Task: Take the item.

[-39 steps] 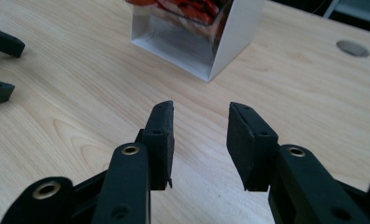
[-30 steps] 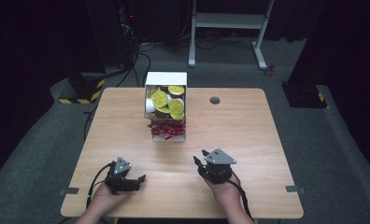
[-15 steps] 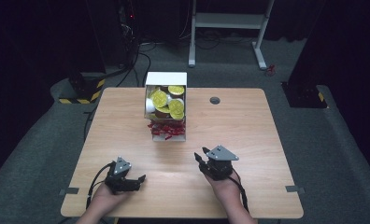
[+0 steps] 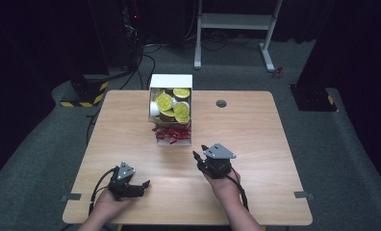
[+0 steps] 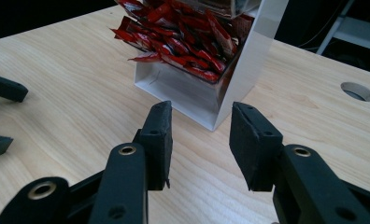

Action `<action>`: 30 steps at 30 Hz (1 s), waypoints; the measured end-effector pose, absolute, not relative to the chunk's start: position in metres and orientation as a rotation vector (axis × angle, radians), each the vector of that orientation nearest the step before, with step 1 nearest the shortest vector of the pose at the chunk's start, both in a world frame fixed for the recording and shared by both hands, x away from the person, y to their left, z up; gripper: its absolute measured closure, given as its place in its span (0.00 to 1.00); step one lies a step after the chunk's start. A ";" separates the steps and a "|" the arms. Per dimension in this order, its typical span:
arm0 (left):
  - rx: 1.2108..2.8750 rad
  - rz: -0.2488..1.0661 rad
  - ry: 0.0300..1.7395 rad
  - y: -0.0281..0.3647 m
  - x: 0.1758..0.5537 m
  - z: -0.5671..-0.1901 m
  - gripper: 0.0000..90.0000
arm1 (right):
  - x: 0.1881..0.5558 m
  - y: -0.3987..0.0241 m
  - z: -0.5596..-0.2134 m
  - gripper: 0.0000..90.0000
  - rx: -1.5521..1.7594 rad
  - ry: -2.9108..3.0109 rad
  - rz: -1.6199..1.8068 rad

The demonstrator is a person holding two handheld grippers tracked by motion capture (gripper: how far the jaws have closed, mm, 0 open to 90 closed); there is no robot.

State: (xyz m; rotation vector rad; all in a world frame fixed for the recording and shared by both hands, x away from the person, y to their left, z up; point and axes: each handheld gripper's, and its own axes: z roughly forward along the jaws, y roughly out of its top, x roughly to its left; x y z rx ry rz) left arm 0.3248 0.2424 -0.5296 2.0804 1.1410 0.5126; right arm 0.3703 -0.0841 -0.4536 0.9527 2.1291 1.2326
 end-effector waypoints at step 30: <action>2.083 0.509 1.135 0.242 0.325 -0.530 0.16 | 0.414 -0.069 -0.453 0.68 1.001 2.120 1.200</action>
